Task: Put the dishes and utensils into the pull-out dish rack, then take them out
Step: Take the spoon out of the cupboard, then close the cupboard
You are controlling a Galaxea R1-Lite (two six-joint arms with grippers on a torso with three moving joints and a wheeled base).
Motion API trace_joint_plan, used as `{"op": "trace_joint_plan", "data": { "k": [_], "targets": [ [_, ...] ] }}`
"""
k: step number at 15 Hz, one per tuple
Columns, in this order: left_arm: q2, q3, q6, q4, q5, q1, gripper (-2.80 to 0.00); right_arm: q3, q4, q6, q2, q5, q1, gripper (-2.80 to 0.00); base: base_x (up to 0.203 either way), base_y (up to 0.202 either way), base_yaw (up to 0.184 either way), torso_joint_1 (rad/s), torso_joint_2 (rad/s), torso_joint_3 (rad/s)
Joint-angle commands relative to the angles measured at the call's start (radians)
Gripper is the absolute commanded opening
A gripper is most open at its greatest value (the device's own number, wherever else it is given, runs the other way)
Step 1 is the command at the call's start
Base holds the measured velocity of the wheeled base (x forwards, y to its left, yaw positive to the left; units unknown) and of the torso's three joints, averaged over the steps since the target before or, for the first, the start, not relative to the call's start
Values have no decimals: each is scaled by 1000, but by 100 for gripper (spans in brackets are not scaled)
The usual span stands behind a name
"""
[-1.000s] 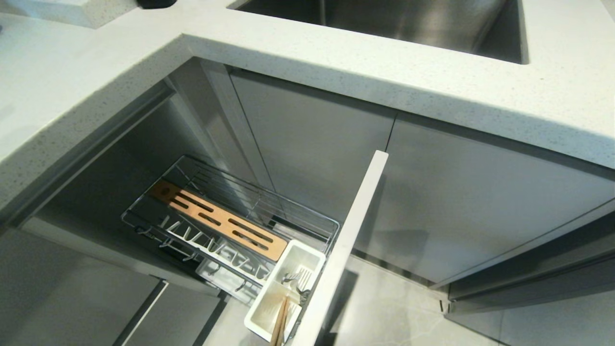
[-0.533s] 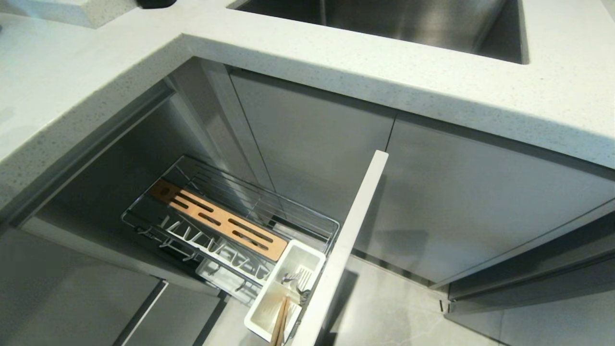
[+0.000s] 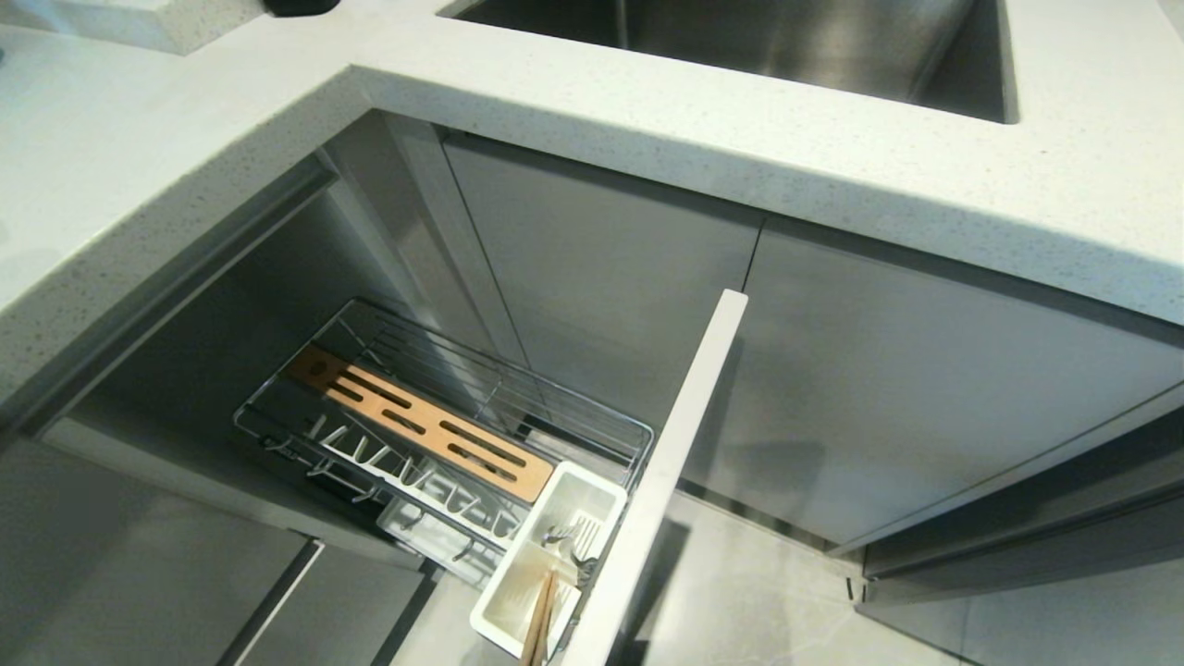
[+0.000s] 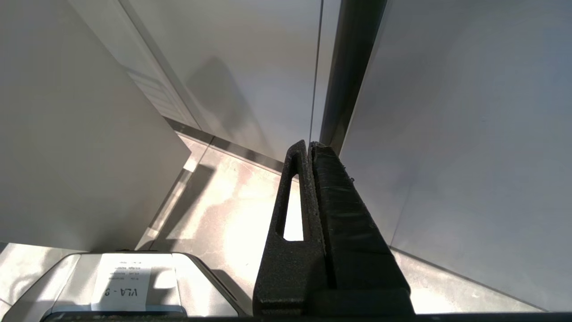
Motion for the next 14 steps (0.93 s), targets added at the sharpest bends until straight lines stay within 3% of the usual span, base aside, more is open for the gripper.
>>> {"op": "trace_joint_plan", "data": {
  "k": [1,14],
  "targets": [
    [-1,5,-5,-2,3,1,-280,2,0,0,0,0,0,-280,0,0,0,0,0,0],
    [34,6,-49,31,5,1,-280,2,0,0,0,0,1,-280,0,0,0,0,0,0]
  ]
}}
